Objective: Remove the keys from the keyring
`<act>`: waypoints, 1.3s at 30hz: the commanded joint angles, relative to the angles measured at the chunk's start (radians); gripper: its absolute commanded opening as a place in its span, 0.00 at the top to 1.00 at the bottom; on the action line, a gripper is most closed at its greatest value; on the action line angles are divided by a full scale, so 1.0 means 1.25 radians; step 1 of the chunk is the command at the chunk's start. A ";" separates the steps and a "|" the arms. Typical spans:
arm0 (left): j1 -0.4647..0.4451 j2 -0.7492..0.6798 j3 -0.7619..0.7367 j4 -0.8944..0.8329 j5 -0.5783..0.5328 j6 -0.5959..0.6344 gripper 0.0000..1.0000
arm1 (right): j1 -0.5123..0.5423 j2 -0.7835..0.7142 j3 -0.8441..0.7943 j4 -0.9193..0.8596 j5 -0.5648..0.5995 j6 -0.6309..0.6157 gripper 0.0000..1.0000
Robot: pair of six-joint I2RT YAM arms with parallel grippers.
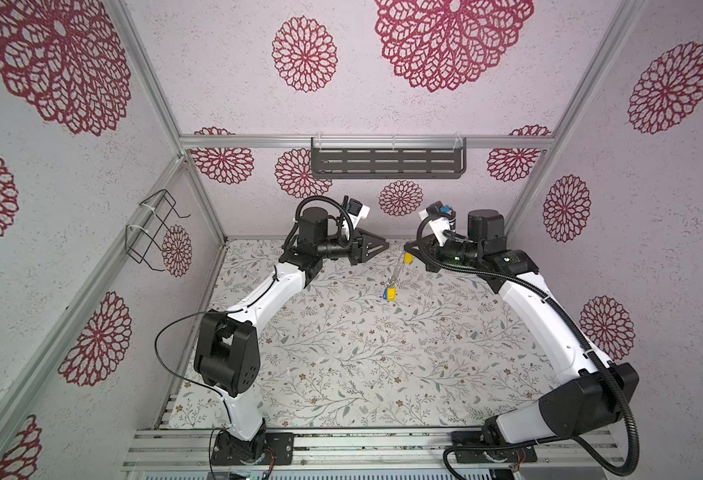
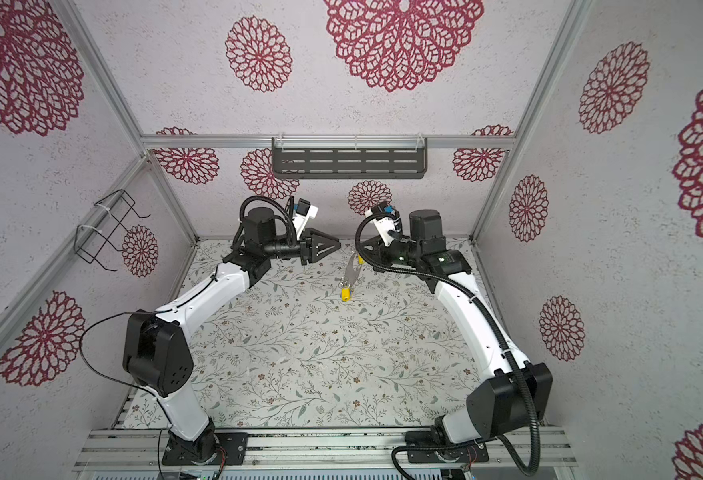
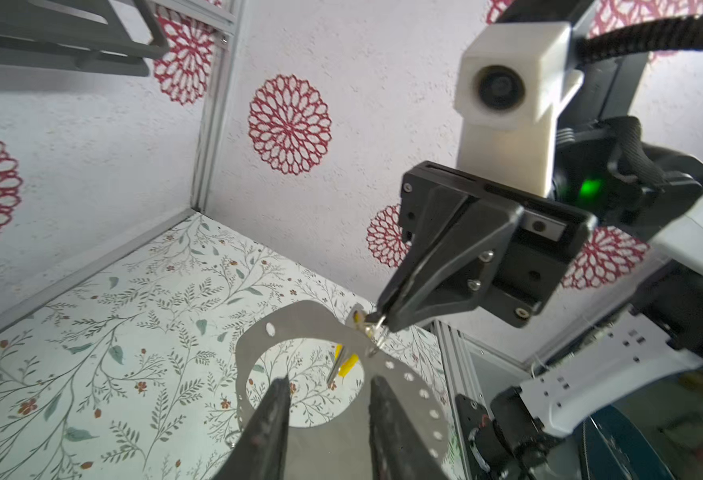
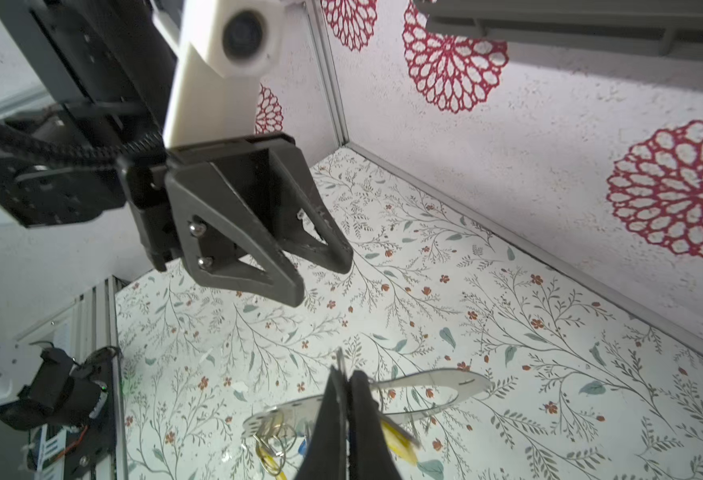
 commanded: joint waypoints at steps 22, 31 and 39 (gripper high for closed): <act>-0.042 0.071 0.112 -0.144 0.126 0.089 0.65 | 0.023 -0.056 -0.004 0.004 -0.044 -0.076 1.00; -0.008 0.045 0.066 -0.076 0.092 0.046 0.58 | 0.024 -0.056 -0.014 0.008 -0.049 -0.068 1.00; -0.021 0.071 0.062 -0.025 0.110 0.006 0.61 | 0.029 -0.060 -0.012 0.017 -0.047 -0.059 1.00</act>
